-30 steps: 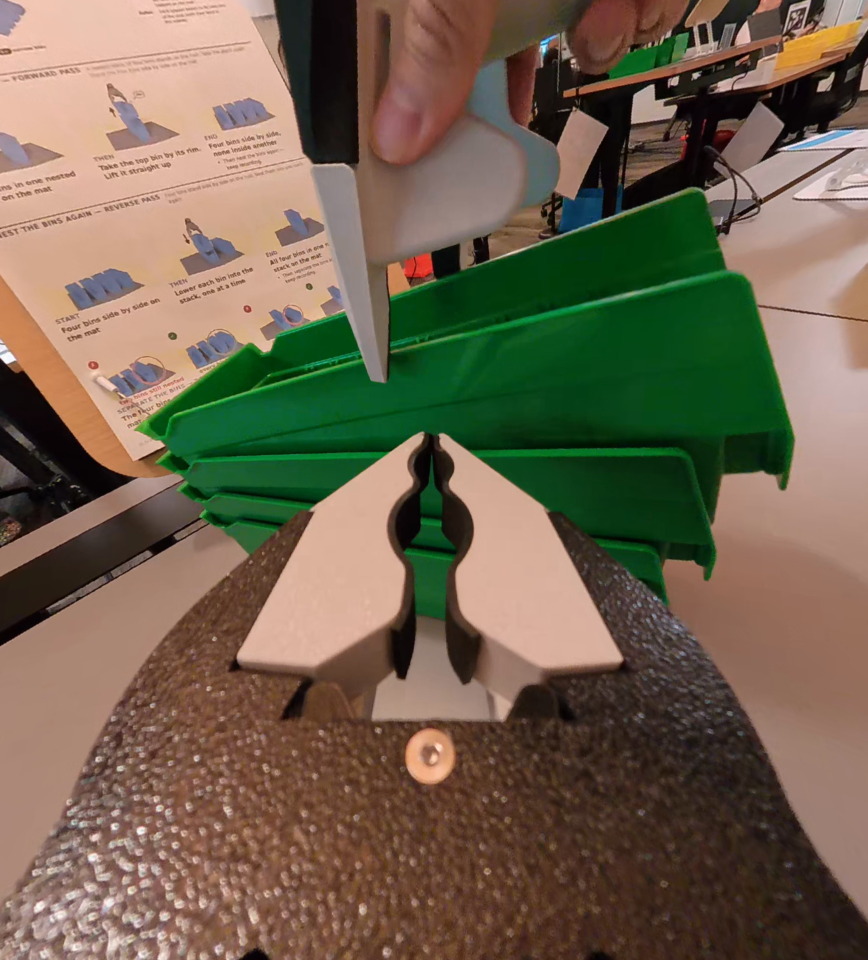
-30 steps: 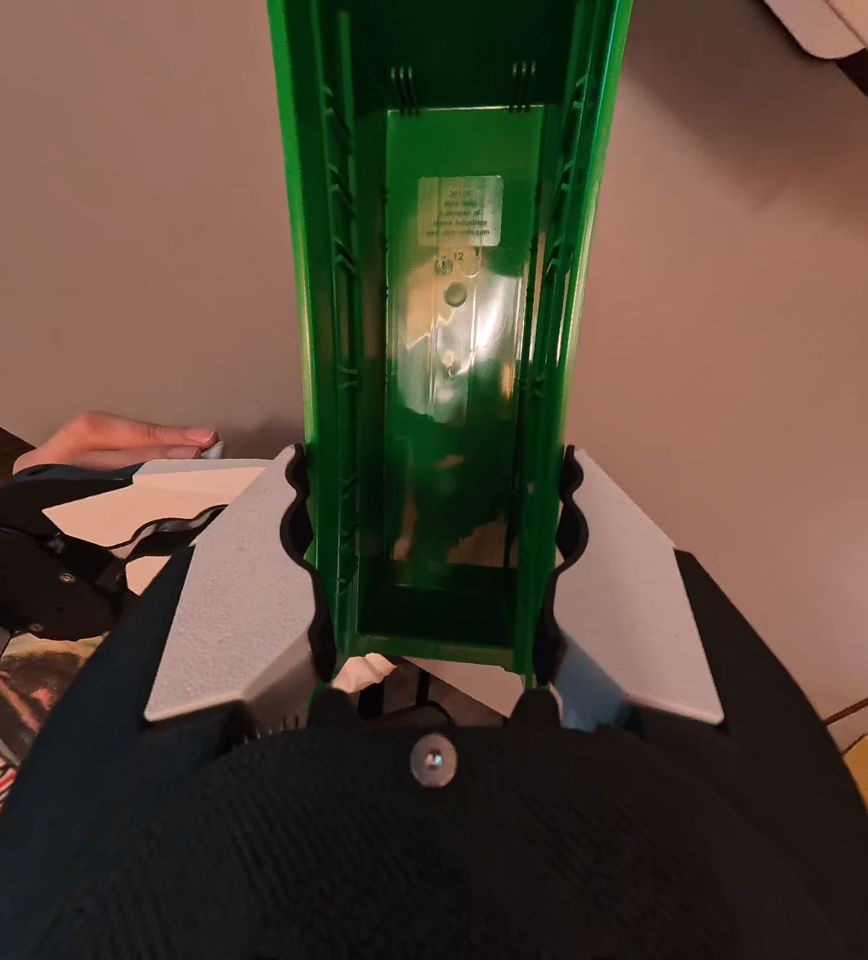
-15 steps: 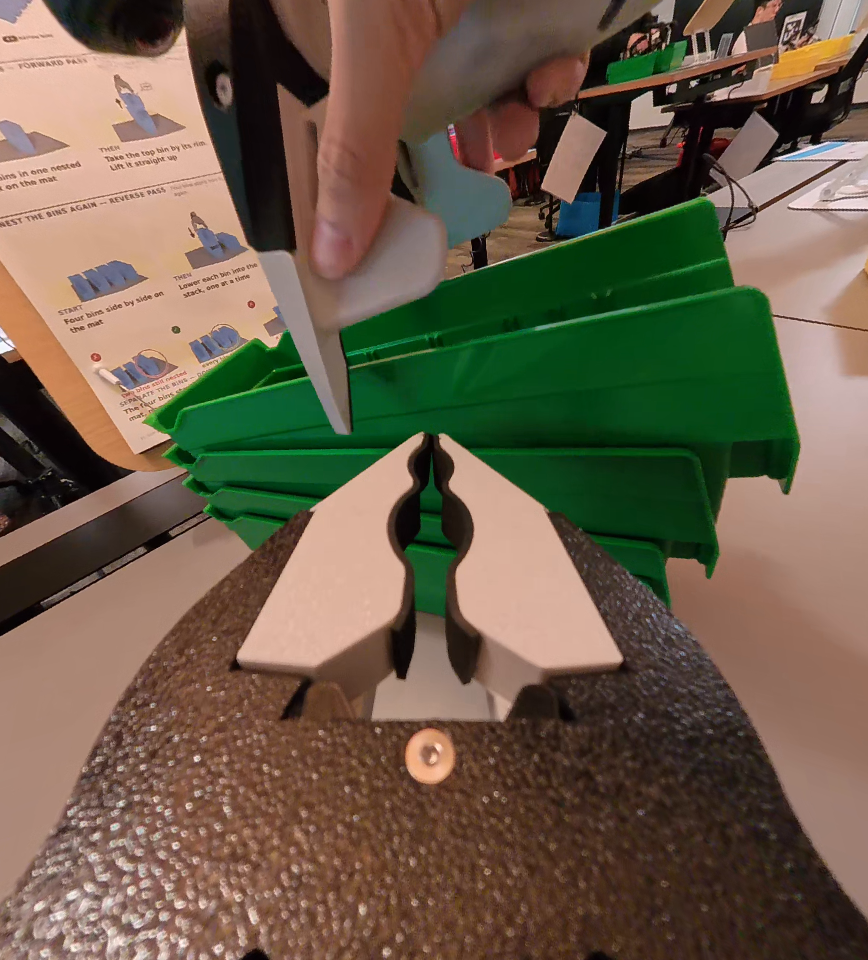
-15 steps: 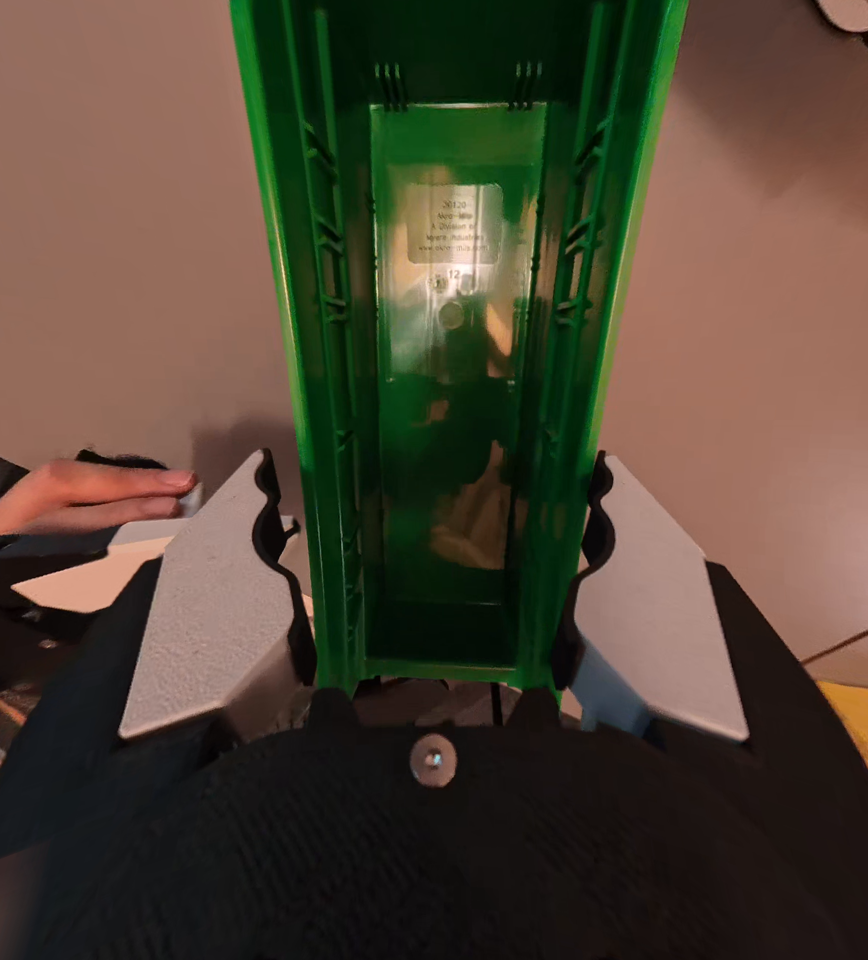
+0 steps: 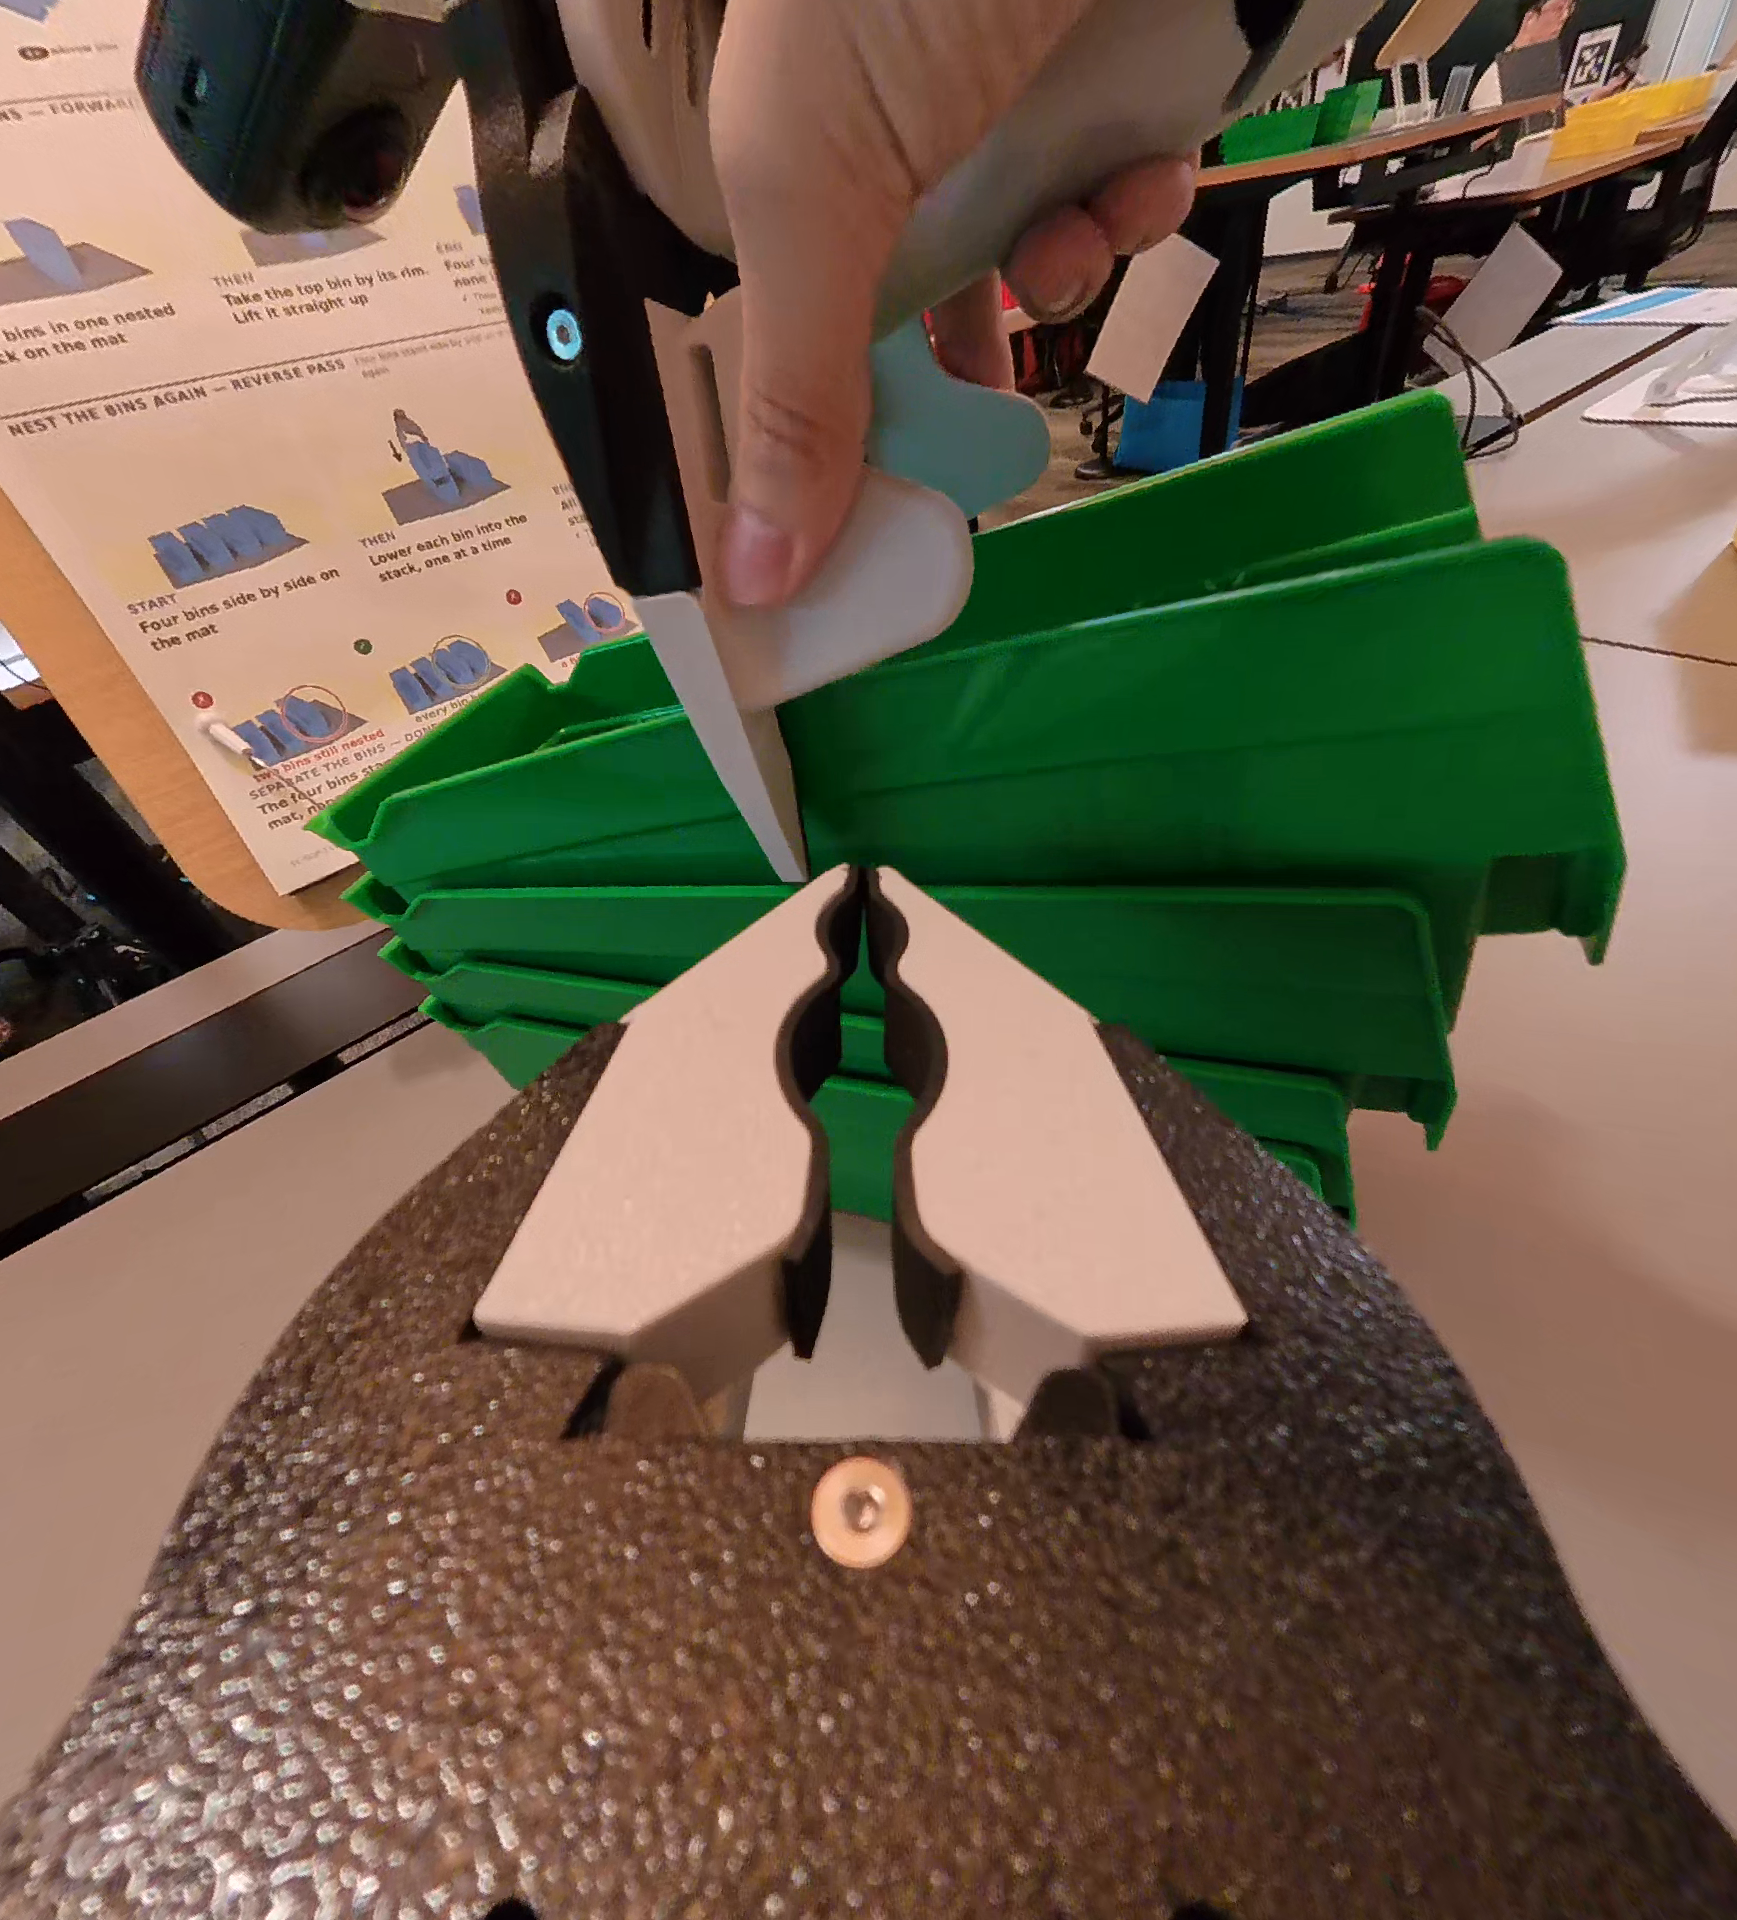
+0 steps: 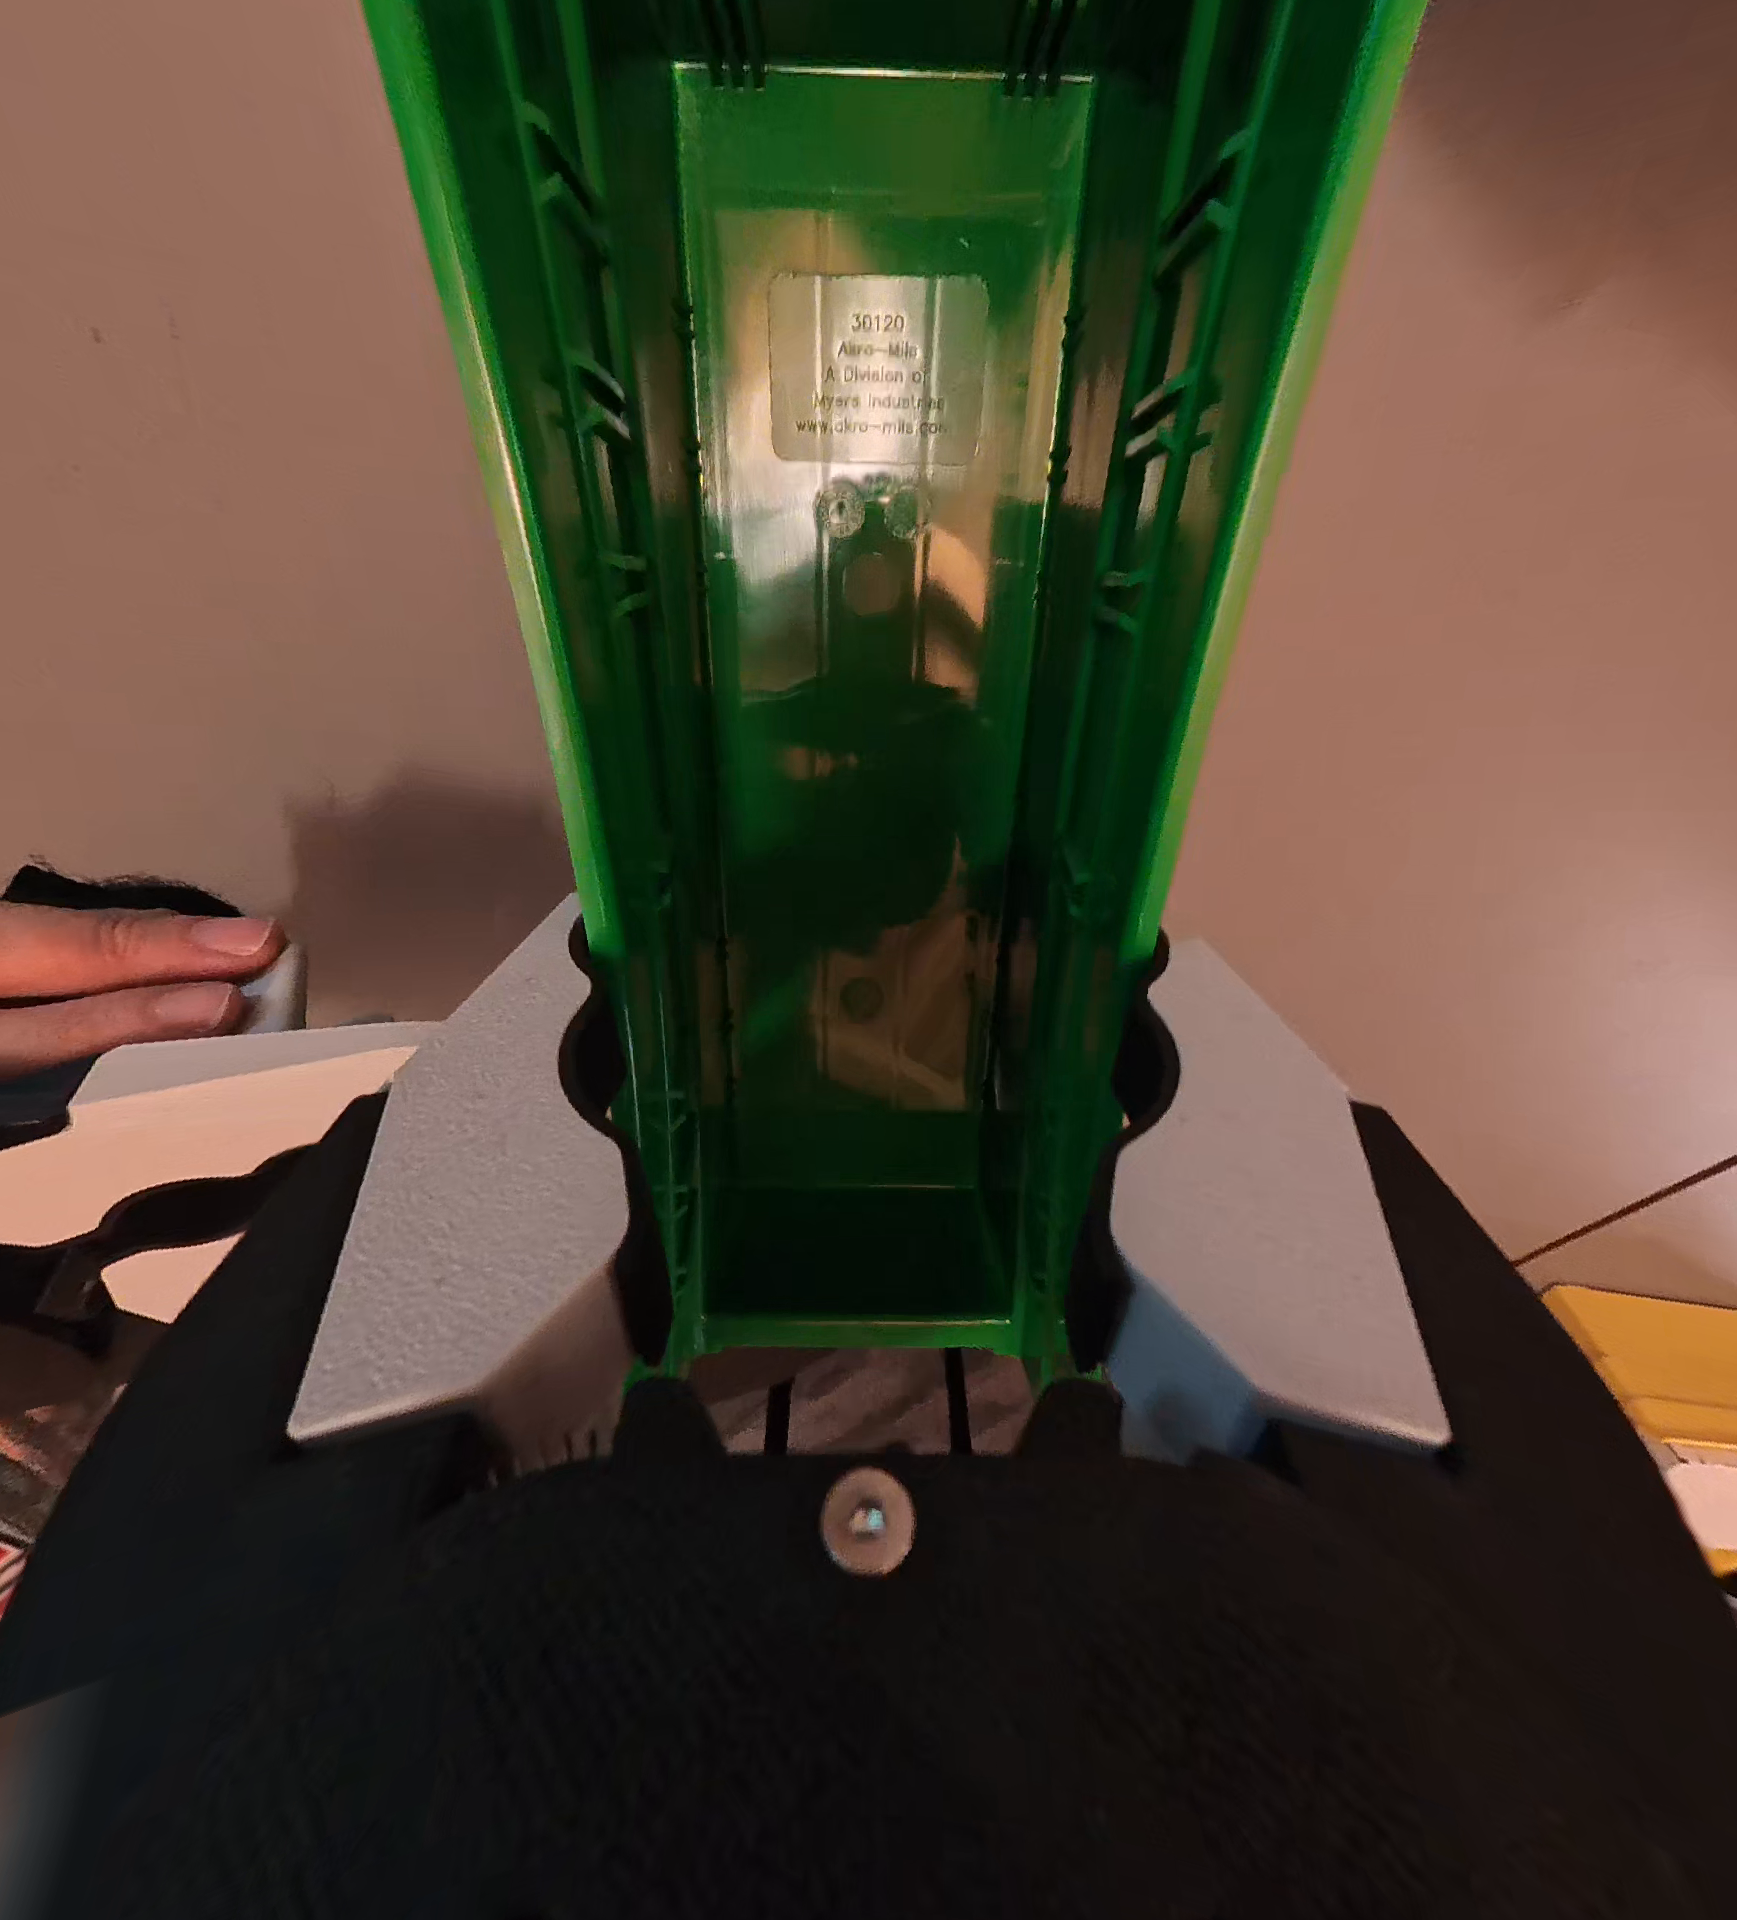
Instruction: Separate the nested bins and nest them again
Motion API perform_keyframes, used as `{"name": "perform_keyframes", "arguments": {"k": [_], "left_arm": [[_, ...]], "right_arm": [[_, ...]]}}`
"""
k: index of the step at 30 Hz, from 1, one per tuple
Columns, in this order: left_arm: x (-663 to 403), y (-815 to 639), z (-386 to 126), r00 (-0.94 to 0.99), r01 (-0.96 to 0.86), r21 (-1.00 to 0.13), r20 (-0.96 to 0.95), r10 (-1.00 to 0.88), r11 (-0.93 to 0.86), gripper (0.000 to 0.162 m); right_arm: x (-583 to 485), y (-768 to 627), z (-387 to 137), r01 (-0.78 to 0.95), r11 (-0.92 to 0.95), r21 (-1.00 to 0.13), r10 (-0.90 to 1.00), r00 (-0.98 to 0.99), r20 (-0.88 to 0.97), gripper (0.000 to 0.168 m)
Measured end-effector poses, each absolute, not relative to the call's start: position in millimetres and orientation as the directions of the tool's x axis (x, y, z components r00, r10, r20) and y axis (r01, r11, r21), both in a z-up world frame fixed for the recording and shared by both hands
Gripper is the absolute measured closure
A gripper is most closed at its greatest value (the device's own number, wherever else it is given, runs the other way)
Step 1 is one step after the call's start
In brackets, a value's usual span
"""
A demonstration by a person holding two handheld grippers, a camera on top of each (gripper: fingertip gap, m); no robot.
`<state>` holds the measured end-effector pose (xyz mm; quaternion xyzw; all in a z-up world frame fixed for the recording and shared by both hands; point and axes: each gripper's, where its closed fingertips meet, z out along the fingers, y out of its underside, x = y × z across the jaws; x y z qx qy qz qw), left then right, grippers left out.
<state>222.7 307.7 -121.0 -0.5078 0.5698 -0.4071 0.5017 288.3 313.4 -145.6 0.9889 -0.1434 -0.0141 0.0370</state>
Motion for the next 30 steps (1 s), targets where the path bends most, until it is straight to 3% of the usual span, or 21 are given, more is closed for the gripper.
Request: {"name": "perform_keyframes", "arguments": {"k": [15,24,30], "left_arm": [[225,307,-127,0.018,-0.187,-0.968,-0.175,-0.984,0.169,0.162],[223,311,-124,0.027,-0.183,-0.968,-0.179,-0.983,0.171,0.162],[222,320,-129,0.045,-0.201,-0.966,-0.177,-0.983,0.165,0.162]], "right_arm": [[288,317,-83,-0.283,-0.95,-0.13,-0.269,0.956,-0.117,0.076],[297,285,1,-0.317,-0.892,-0.322,-0.244,0.938,-0.245,0.074],[356,230,12,-0.426,-0.827,-0.368,-0.365,0.903,-0.225,0.073]]}}
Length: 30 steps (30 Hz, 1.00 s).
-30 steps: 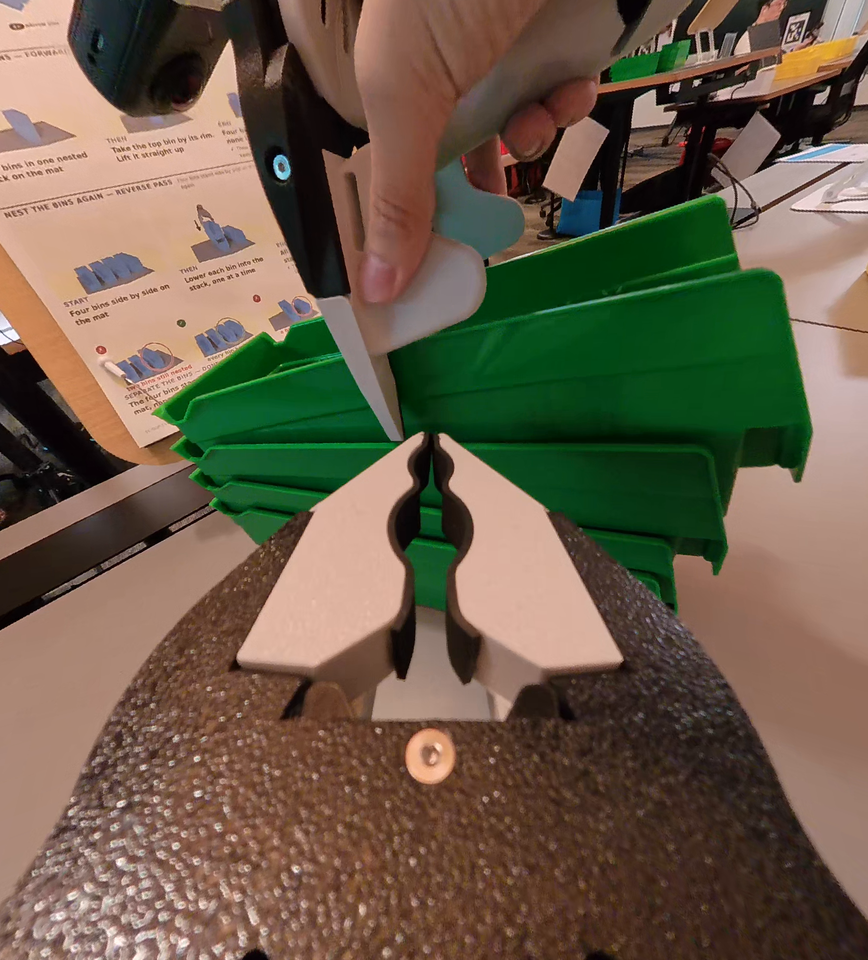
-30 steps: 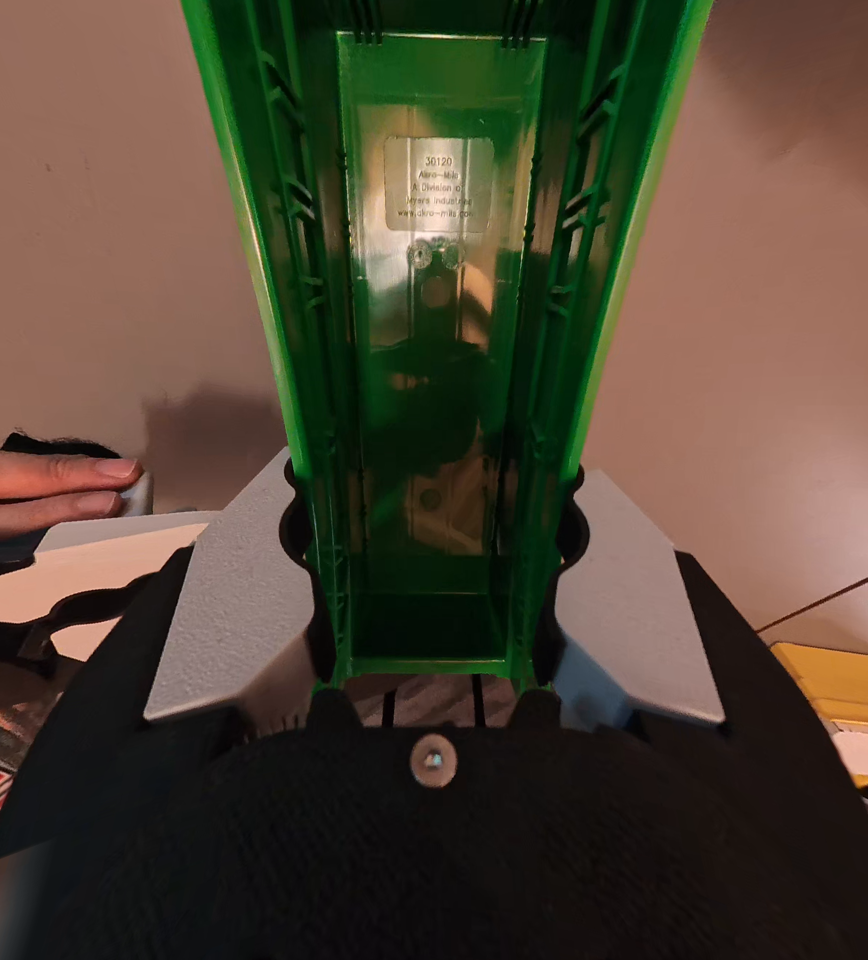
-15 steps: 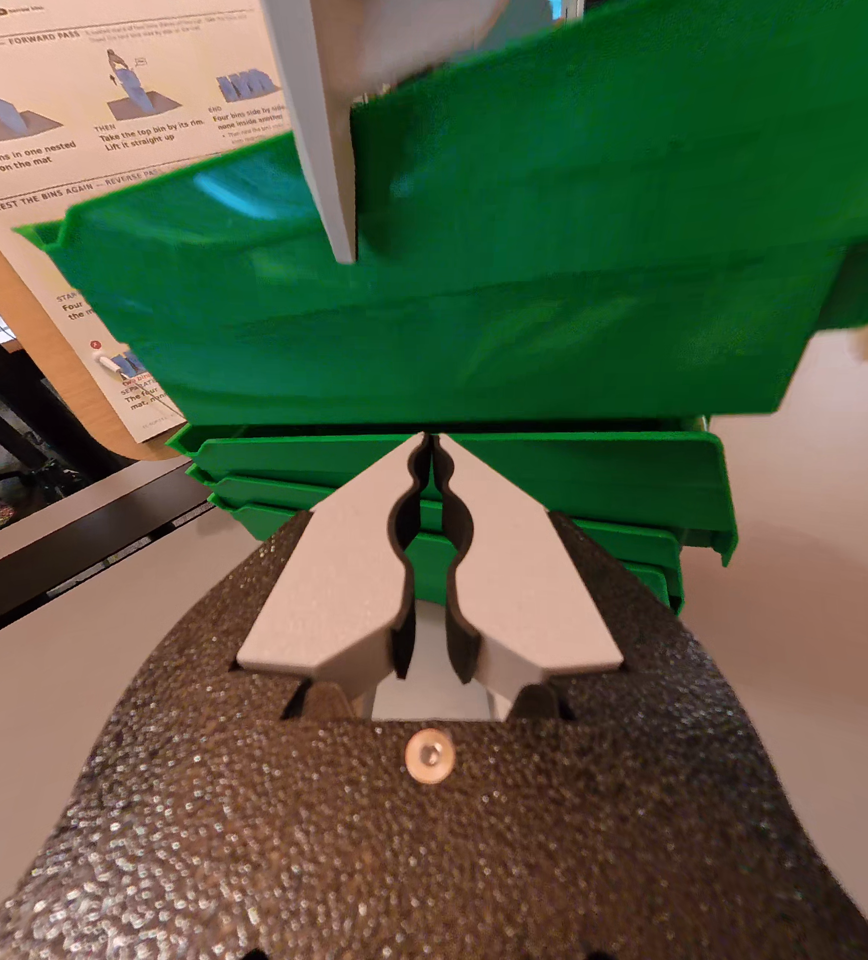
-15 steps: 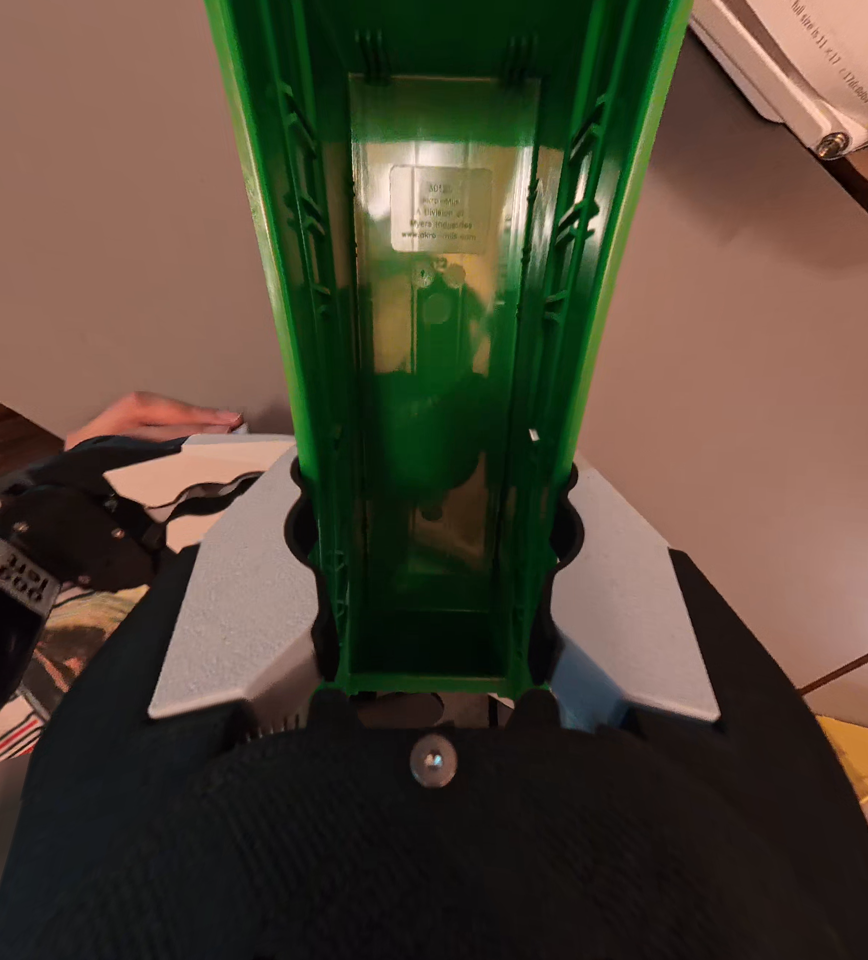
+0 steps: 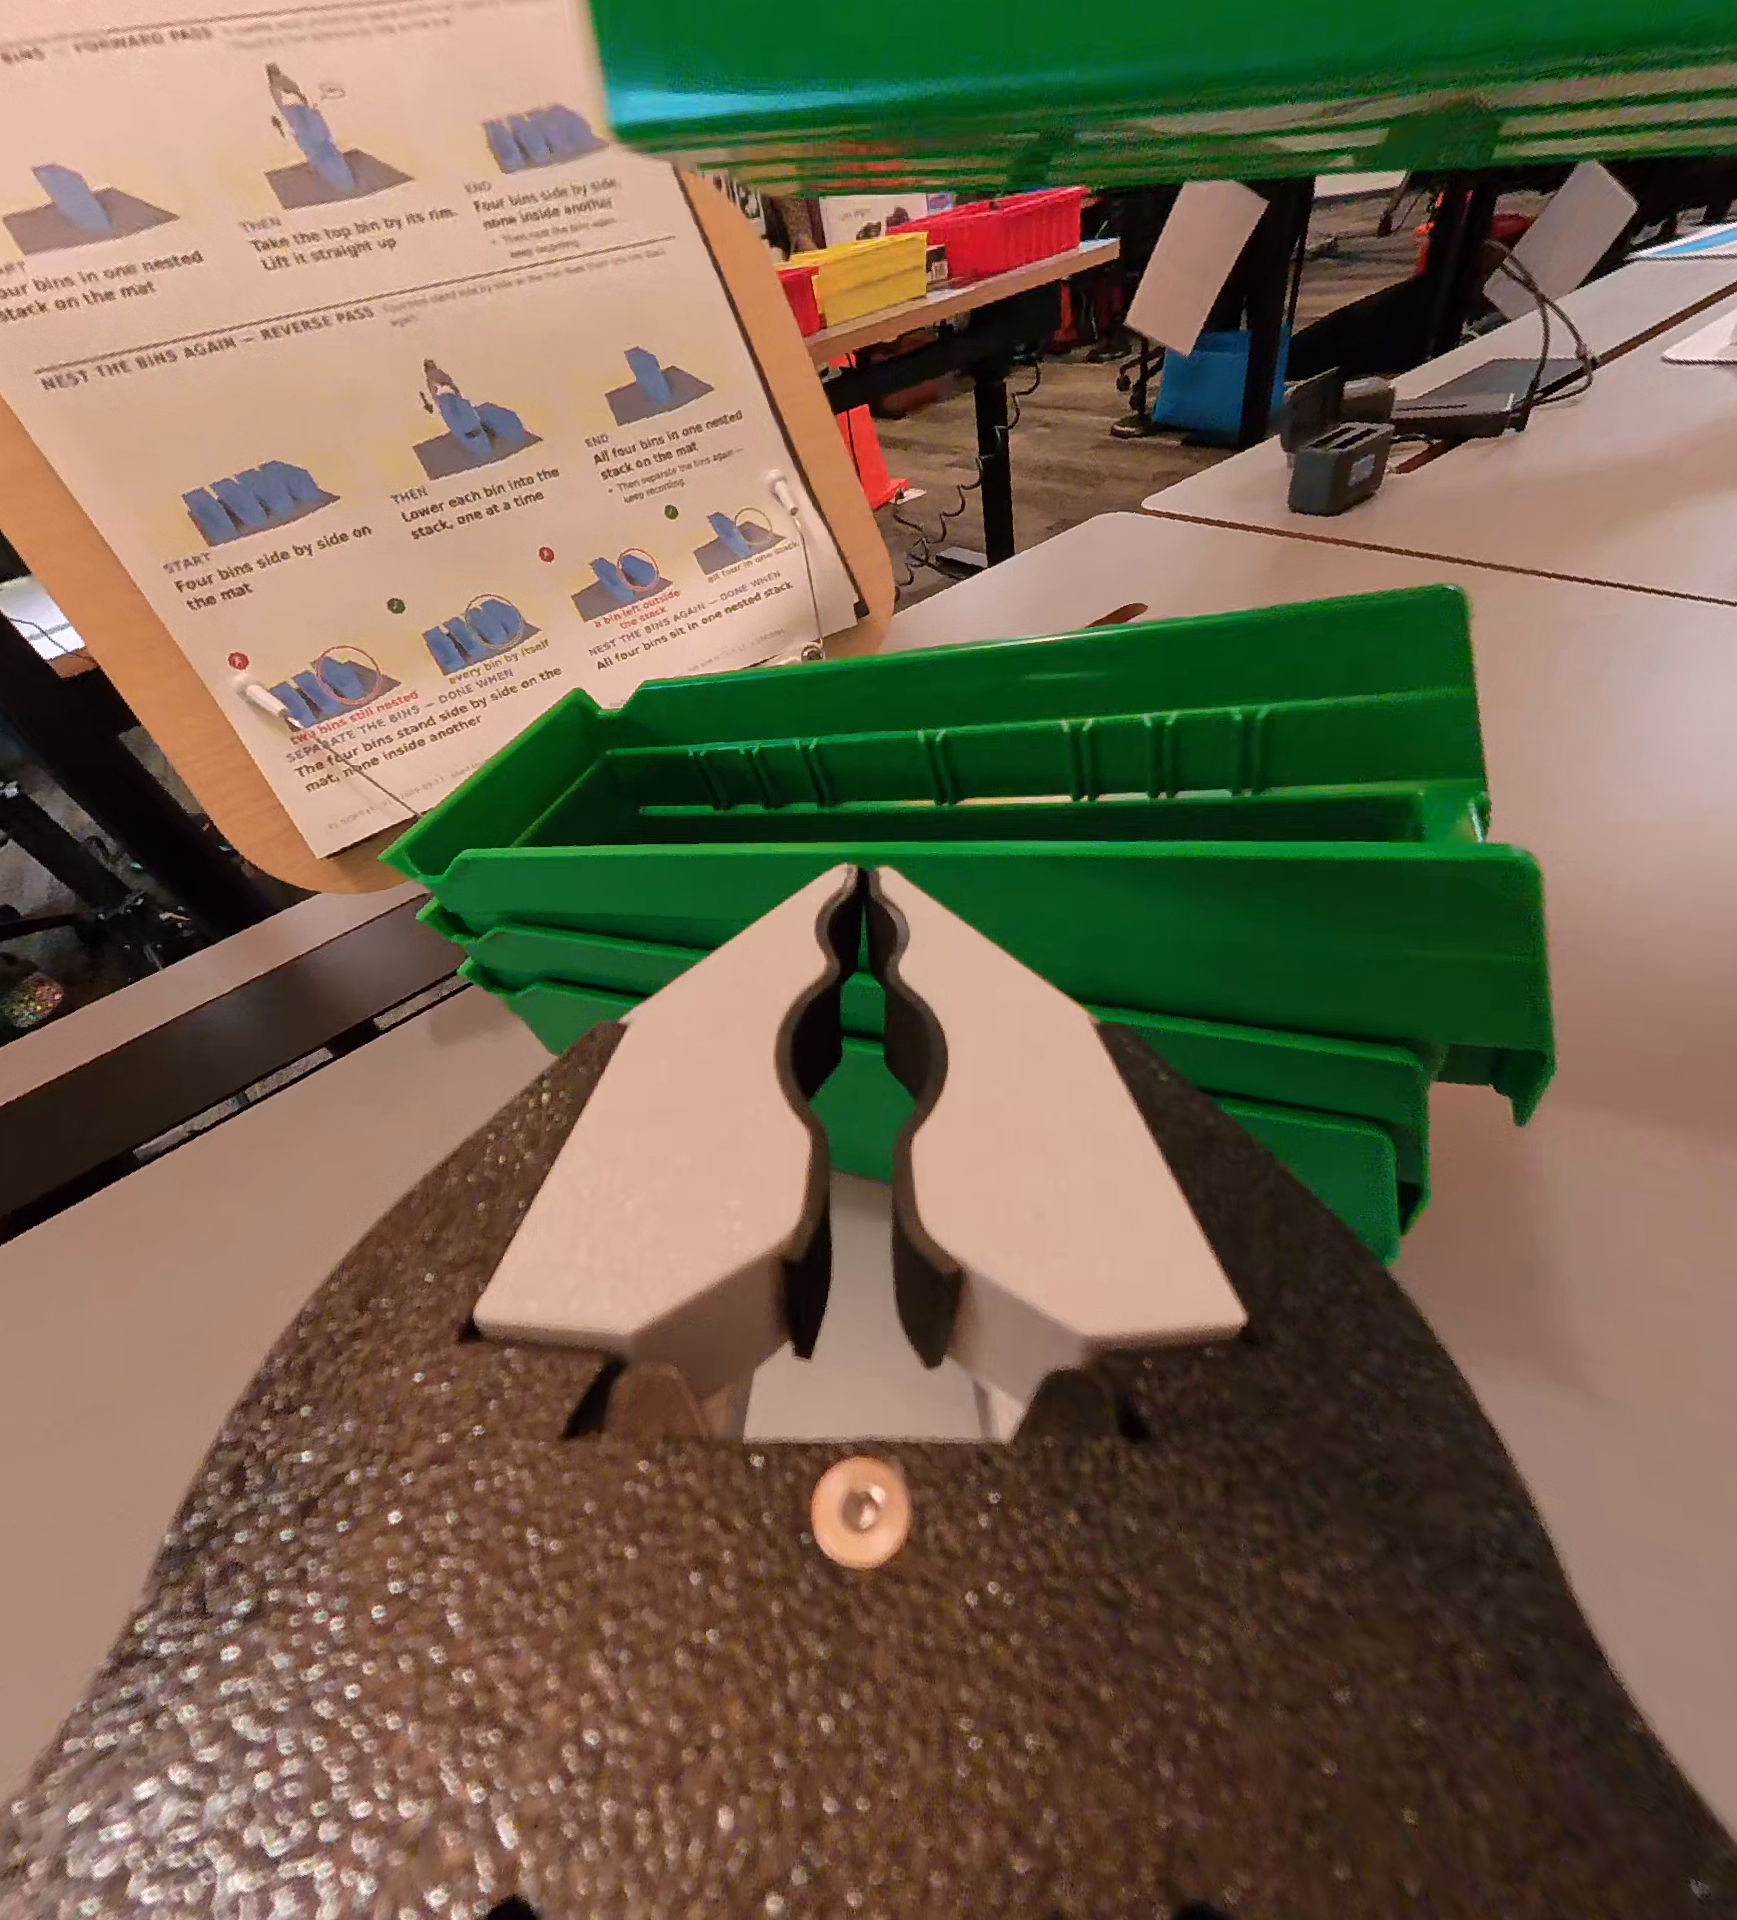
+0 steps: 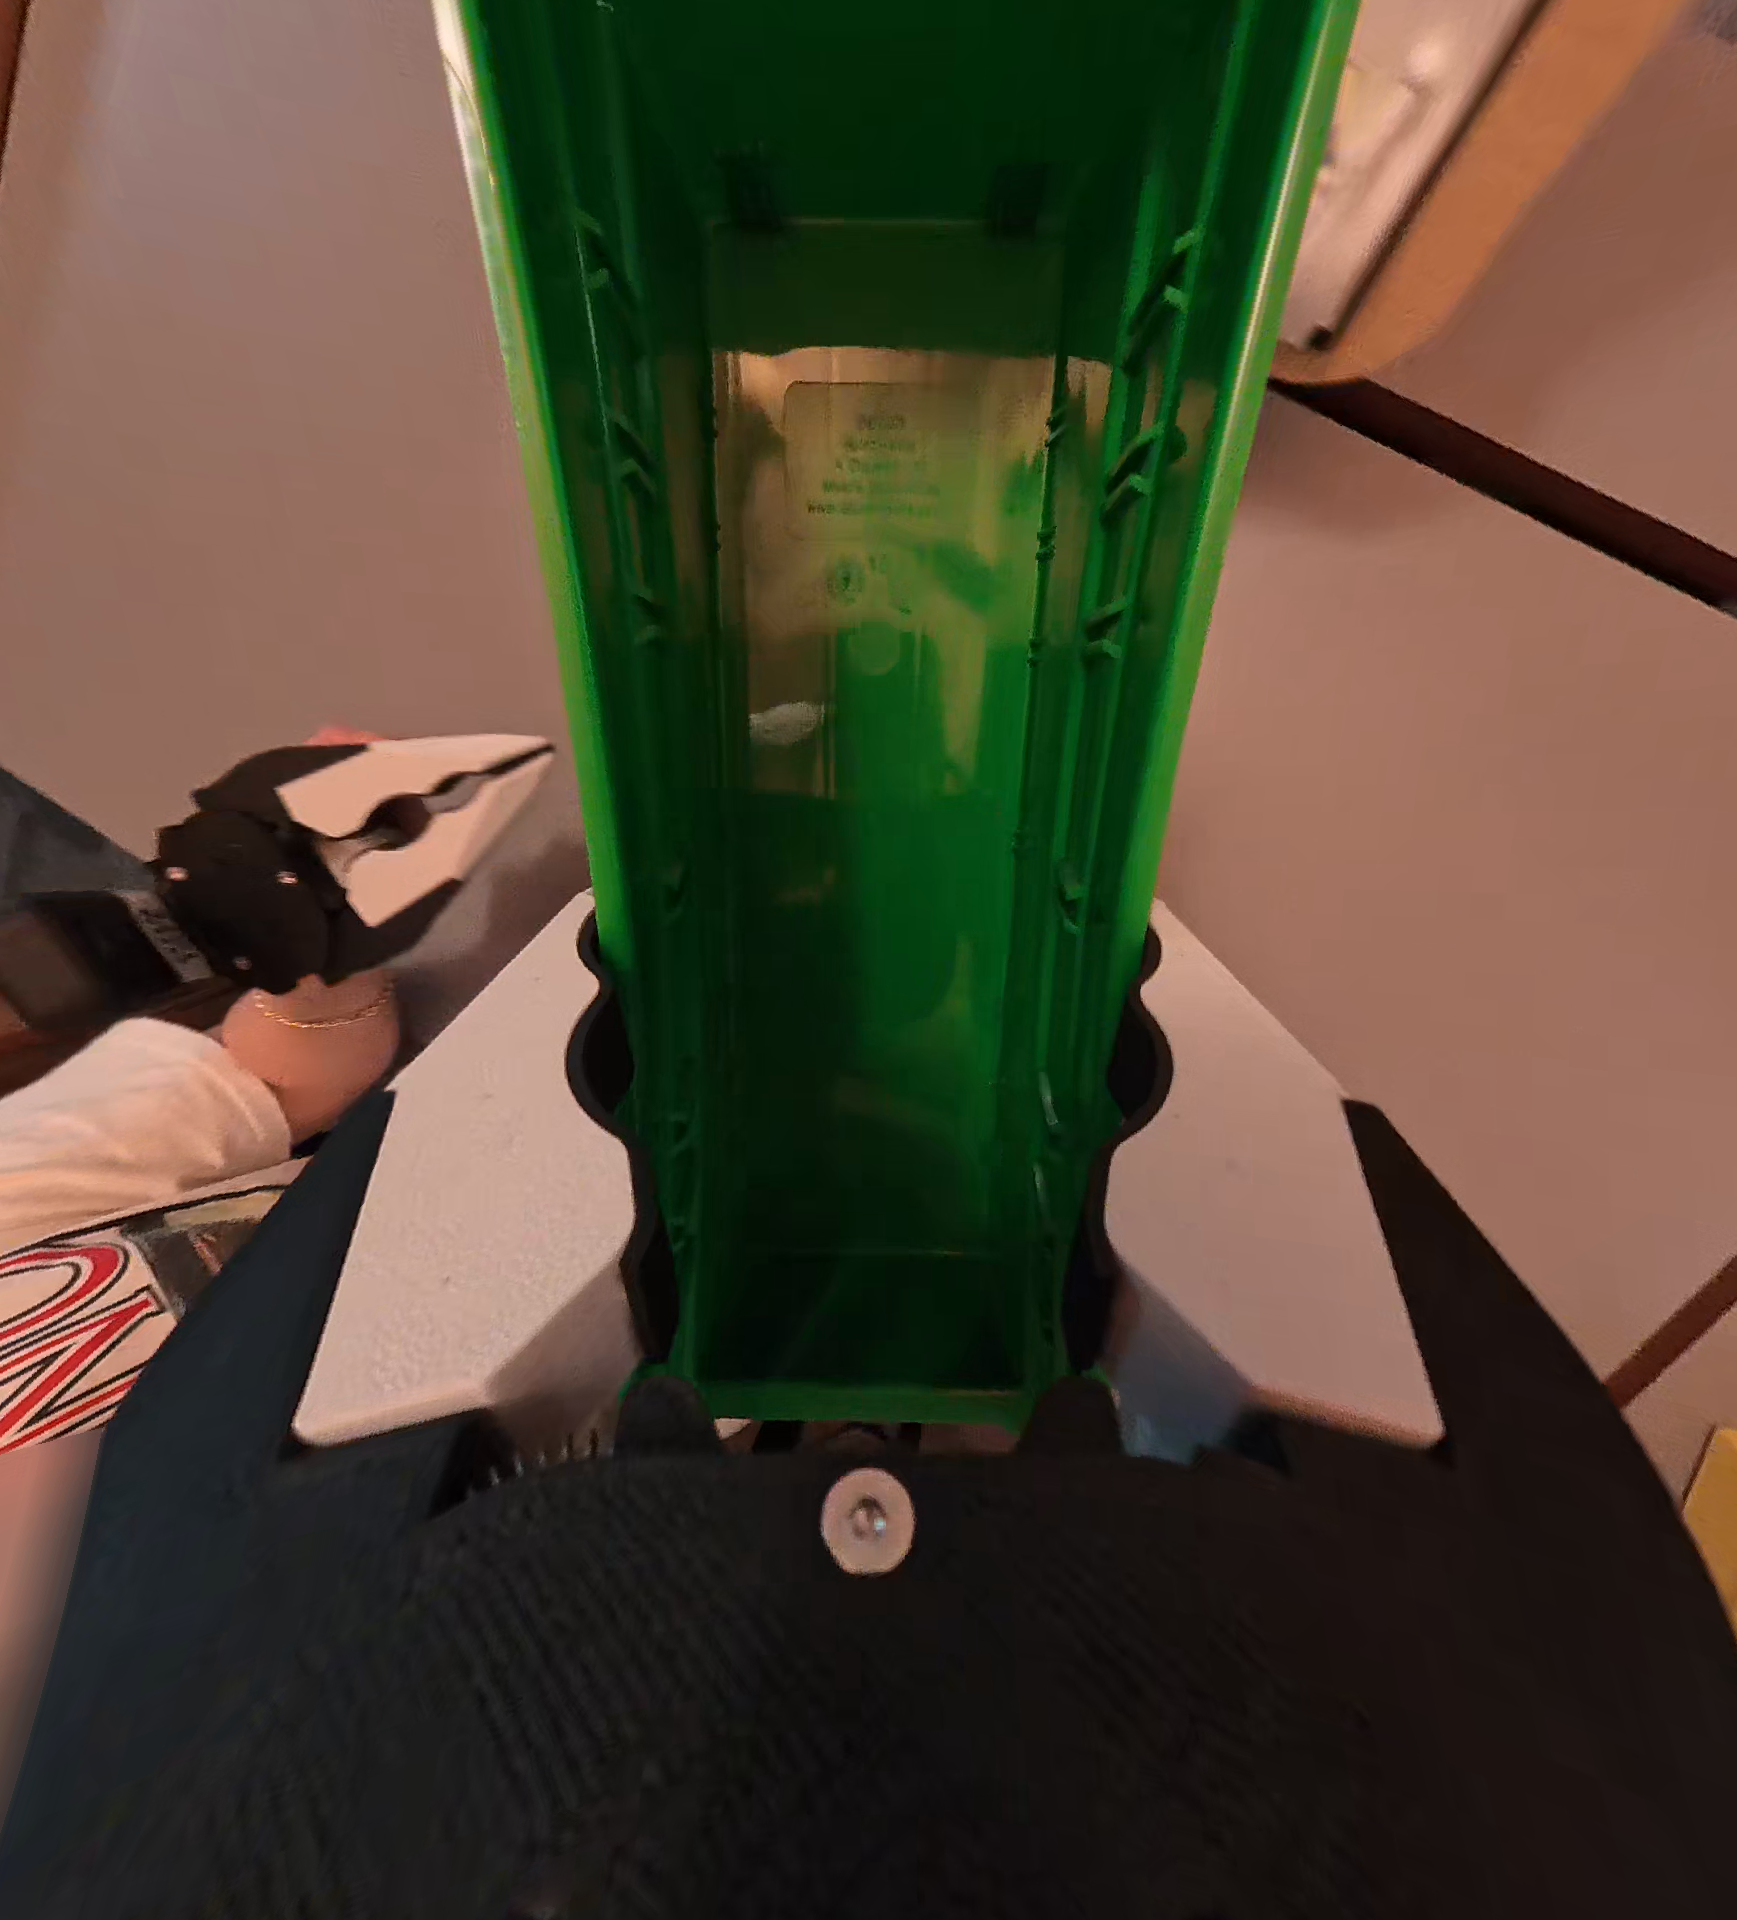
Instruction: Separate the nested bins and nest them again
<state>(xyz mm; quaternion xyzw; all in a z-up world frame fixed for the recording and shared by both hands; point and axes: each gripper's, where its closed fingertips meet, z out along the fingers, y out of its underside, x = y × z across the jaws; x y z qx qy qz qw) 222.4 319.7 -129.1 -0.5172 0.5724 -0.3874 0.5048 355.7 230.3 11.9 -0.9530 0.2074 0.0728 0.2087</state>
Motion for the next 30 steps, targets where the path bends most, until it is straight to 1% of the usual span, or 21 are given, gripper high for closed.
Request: {"name": "perform_keyframes", "arguments": {"k": [4,10,18,20,21,22,25,26,27,28,30], "left_arm": [[223,326,-137,0.055,-0.22,-0.965,-0.155,-0.986,0.14,0.162],[220,330,-147,0.069,-0.248,-0.96,-0.149,-0.986,0.128,0.162],[210,326,-160,0.089,-0.269,-0.956,-0.148,-0.985,0.12,0.16],[209,319,-162,0.085,-0.259,-0.963,-0.102,-0.991,0.077,0.154],[210,313,-163,0.082,-0.251,-0.967,-0.071,-0.994,0.049,0.149],[210,305,-164,0.074,-0.244,-0.97,-0.04,-0.997,0.021,0.141],[210,276,-176,0.033,-0.259,-0.965,0.036,-0.999,-0.043,0.109],[209,266,-181,0.023,-0.263,-0.963,0.054,-0.998,-0.058,0.102],[209,256,-186,0.006,-0.267,-0.961,0.068,-0.998,-0.067,0.097],[207,248,-190,-0.001,-0.274,-0.959,0.077,-0.997,-0.074,0.101],[202,235,-196,-0.013,-0.286,-0.955,0.087,-0.996,-0.08,0.092]], "right_arm": [[398,188,-16,-0.509,-0.792,-0.337,-0.452,0.86,-0.238,0.073],[466,126,-84,-0.621,-0.741,-0.256,-0.586,0.784,-0.205,0.072],[527,78,-158,-0.699,-0.681,-0.217,-0.667,0.715,-0.211,0.07],[535,74,-169,-0.712,-0.668,-0.218,-0.676,0.702,-0.223,0.07],[540,73,-174,-0.717,-0.66,-0.224,-0.682,0.697,-0.223,0.07],[545,73,-178,-0.719,-0.654,-0.235,-0.685,0.695,-0.218,0.07],[554,72,-189,-0.722,-0.646,-0.248,-0.692,0.691,-0.21,0.069],[555,72,-193,-0.723,-0.645,-0.248,-0.692,0.69,-0.211,0.069],[554,73,-197,-0.723,-0.647,-0.24,-0.691,0.69,-0.214,0.068],[554,74,-200,-0.722,-0.65,-0.238,-0.688,0.692,-0.218,0.068],[553,74,-206,-0.719,-0.654,-0.234,-0.684,0.695,-0.223,0.068]]}}
